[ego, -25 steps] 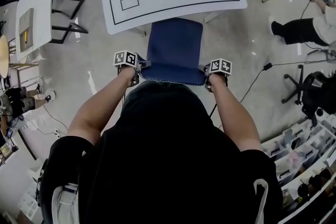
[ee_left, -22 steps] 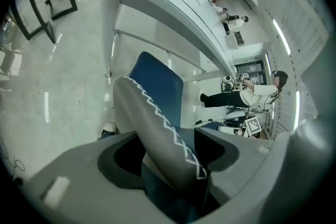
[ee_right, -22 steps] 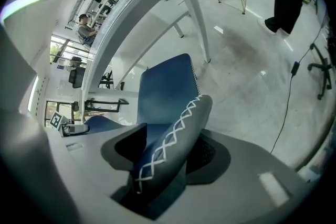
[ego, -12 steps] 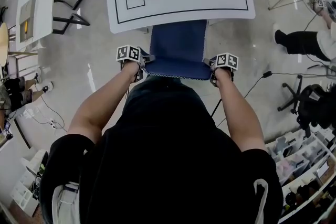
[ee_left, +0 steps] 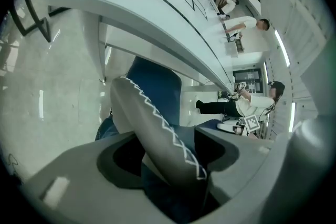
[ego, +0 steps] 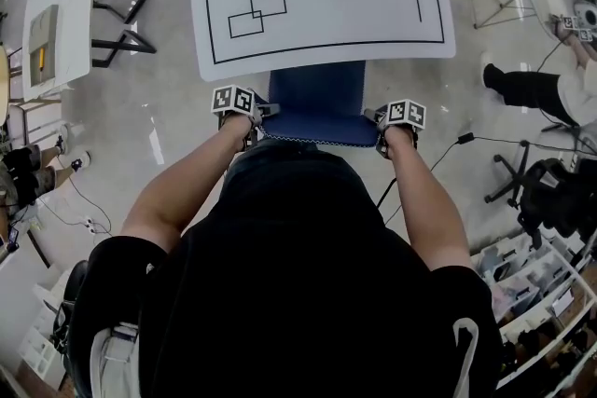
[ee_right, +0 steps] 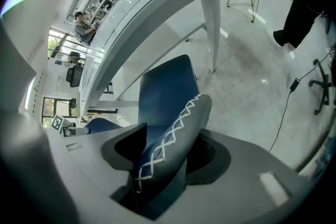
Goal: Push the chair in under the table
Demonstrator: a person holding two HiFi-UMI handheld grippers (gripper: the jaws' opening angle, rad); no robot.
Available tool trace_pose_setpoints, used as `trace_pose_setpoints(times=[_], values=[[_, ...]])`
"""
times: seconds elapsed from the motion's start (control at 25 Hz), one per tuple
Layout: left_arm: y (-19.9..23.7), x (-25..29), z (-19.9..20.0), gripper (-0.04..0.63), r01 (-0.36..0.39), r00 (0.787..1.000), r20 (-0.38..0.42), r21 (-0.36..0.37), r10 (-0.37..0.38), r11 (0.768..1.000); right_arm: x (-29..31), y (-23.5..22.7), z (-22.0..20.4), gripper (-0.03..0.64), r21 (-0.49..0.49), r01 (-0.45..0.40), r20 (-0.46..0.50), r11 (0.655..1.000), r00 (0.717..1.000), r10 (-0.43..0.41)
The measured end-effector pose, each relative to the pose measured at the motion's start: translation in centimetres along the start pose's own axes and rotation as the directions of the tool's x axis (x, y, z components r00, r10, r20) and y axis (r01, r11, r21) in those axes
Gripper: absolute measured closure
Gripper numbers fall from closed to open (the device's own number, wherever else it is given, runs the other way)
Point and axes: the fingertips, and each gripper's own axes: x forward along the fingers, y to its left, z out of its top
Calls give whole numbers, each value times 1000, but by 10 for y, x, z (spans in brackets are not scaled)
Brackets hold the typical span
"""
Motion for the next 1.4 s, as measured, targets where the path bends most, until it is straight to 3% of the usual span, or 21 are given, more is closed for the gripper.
trace_pose_setpoints(times=[0.36, 0.84, 1.12, 1.4], values=[[-15, 4, 29, 305, -7, 1000, 25, -13, 7, 1000, -3, 1, 39, 361, -25, -5, -11, 1000, 1000, 5], [-37, 23, 43, 305, 0, 987, 157, -133, 21, 991, -5, -5, 110, 354, -137, -56, -51, 989, 997, 50], [-39, 35, 49, 307, 11, 972, 232, -187, 33, 982, -4, -6, 137, 348, -198, -69, -59, 978, 997, 58], [-30, 37, 55, 307, 30, 953, 301, -226, 40, 974, 4, -7, 137, 336, -206, -100, -38, 974, 995, 94]])
